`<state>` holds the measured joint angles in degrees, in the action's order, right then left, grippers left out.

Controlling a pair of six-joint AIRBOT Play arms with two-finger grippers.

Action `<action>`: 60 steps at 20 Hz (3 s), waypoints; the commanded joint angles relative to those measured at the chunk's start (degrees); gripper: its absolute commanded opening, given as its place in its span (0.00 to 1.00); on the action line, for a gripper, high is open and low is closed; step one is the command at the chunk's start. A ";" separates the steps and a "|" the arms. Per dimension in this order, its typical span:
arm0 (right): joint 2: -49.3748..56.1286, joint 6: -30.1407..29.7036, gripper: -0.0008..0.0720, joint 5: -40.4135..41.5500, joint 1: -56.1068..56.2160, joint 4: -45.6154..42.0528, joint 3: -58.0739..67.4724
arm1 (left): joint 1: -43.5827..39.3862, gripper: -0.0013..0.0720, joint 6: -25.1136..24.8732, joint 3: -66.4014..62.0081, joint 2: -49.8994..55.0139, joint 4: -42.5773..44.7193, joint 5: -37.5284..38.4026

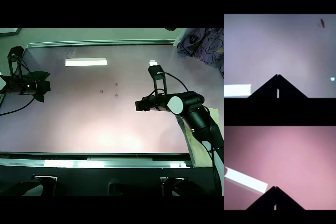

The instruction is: Fold the clothes and pants, and hang the long-sleeved shirts on hangers.

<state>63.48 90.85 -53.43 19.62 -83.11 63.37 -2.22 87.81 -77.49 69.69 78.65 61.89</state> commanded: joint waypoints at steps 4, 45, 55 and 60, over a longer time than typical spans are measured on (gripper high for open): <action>-0.04 0.00 0.06 -0.02 0.04 -0.04 0.07 | 0.00 0.04 0.00 0.02 -0.04 0.02 -0.02; -0.04 0.00 0.06 -0.02 0.04 -0.04 0.07 | 6.10 0.03 8.22 -27.50 31.52 -10.38 4.04; -0.02 0.00 0.06 -0.02 0.04 -0.02 0.07 | -28.87 0.03 20.72 11.74 0.15 -15.67 -0.35; -0.04 0.00 0.06 0.02 0.04 0.00 0.07 | -38.73 0.04 26.45 24.68 0.02 -15.74 -7.65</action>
<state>63.51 90.83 -53.43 19.62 -83.24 63.37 -35.62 110.26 -59.88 70.94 63.07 58.72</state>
